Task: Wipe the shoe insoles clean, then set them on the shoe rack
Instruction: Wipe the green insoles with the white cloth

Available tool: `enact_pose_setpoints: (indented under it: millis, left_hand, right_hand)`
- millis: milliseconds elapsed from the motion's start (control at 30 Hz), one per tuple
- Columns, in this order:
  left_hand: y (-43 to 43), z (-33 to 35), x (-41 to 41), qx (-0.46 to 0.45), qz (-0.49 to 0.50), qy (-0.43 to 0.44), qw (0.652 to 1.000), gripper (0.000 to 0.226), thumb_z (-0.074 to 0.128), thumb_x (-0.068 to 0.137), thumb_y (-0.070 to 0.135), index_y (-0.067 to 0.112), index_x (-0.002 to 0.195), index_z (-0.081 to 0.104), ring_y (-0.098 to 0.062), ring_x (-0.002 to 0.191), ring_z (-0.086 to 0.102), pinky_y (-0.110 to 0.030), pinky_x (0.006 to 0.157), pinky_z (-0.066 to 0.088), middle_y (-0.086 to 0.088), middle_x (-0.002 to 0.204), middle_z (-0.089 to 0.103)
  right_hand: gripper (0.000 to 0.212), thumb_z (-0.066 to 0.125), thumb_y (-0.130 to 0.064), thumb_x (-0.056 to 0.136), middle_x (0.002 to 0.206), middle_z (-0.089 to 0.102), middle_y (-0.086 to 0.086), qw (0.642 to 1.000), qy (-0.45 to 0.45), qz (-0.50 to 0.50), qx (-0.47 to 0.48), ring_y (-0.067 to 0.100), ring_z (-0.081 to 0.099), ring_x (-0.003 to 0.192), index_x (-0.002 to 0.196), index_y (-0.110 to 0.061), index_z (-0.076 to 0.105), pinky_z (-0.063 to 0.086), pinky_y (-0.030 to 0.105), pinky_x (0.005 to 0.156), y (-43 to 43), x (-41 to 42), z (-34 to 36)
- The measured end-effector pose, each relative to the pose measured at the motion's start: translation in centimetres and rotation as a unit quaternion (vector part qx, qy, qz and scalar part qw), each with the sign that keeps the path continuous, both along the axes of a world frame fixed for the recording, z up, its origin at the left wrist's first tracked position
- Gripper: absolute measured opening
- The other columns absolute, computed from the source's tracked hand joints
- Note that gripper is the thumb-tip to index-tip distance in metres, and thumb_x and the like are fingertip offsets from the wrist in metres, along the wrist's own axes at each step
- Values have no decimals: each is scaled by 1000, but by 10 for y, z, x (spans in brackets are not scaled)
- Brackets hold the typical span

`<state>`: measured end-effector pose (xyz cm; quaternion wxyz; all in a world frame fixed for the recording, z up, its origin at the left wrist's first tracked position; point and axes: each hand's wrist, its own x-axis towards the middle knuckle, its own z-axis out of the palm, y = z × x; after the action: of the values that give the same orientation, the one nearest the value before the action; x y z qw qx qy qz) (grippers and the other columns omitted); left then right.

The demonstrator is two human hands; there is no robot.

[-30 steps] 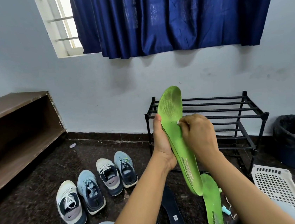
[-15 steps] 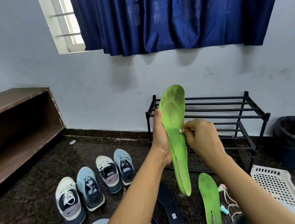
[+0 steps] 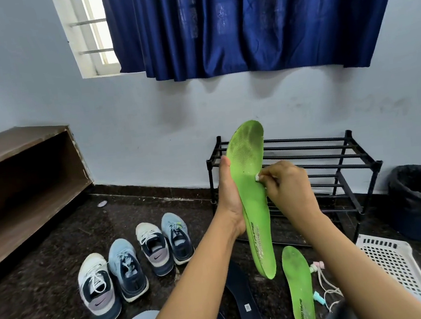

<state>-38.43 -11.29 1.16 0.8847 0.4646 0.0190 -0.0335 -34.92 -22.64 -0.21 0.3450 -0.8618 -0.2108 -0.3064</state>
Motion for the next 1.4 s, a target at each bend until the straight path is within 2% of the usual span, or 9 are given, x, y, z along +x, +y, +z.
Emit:
enact_pose_setpoints:
  millis: [167, 367, 533, 700, 833, 1033, 1133, 1233, 1400]
  left_hand:
    - [4, -4, 6, -5, 19, 1, 1000, 78, 25, 88, 75, 8, 99, 62, -15, 55, 51, -30, 55, 39, -9, 76, 54]
    - [1, -3, 4, 0, 12, -4, 1000, 78, 24, 88, 74, 11, 101, 67, -22, 70, 59, -33, 64, 44, -12, 83, 63]
    - [-6, -3, 2, 0, -1, -24, 1000, 74, 21, 92, 69, 12, 101, 67, -19, 70, 64, -31, 64, 47, -9, 81, 69]
    - [5, 0, 4, -1, 22, -5, 1000, 76, 23, 90, 73, 10, 103, 65, -21, 67, 58, -31, 61, 44, -10, 77, 62]
    - [9, -3, 5, 7, 37, 4, 999, 78, 22, 90, 73, 9, 98, 65, -21, 66, 52, -32, 60, 39, -11, 79, 55]
    - [1, -3, -1, 7, -3, 3, 1000, 76, 20, 92, 69, 11, 102, 67, -22, 68, 64, -31, 65, 48, -12, 80, 68]
    - [-4, -5, 0, 4, -13, 6, 1000, 73, 20, 94, 67, 11, 100, 67, -20, 68, 66, -29, 64, 50, -10, 78, 70]
    - [1, -3, 3, -12, 9, 3, 1000, 72, 22, 94, 66, 10, 107, 65, -23, 74, 65, -31, 68, 50, -12, 84, 68]
    - [8, -1, 4, -20, 25, 8, 999, 75, 21, 93, 67, 8, 100, 65, -22, 71, 64, -30, 66, 51, -12, 82, 67]
  right_hand:
    - [11, 66, -1, 76, 78, 67, 9, 996, 43, 42, -61, 28, 61, 76, 77, -9, 74, 51, 38, 75, 3, -6, -7]
    - [7, 68, -3, 78, 78, 67, 10, 999, -22, -22, 9, 28, 61, 76, 79, -8, 73, 46, 30, 71, 8, -3, 1]
    - [7, 70, -1, 76, 78, 69, 10, 996, -41, -44, 71, 28, 63, 73, 78, -7, 73, 38, 21, 71, 6, 6, 10]
    - [17, 66, 5, 75, 78, 68, 7, 999, 27, 11, 14, 26, 62, 75, 72, -10, 73, 44, 27, 71, 10, 0, 2]
    - [15, 67, 0, 77, 81, 69, 3, 997, 71, 27, -26, 22, 62, 78, 73, -12, 73, 49, 31, 77, 9, -5, -1]
    - [8, 67, -2, 78, 81, 68, 9, 998, 5, -39, 54, 26, 61, 77, 79, -8, 74, 41, 27, 71, 13, -1, 6]
    - [7, 68, -3, 78, 81, 69, 9, 995, -2, -53, 83, 27, 62, 77, 80, -7, 74, 46, 31, 72, 13, 2, 8]
    - [12, 67, 0, 77, 81, 68, 7, 998, 18, -21, 64, 26, 61, 79, 76, -10, 74, 44, 28, 73, 14, -3, 4]
    - [14, 69, 0, 73, 77, 68, 3, 999, 38, 34, 0, 23, 60, 78, 71, -13, 73, 41, 24, 73, 17, -14, -3]
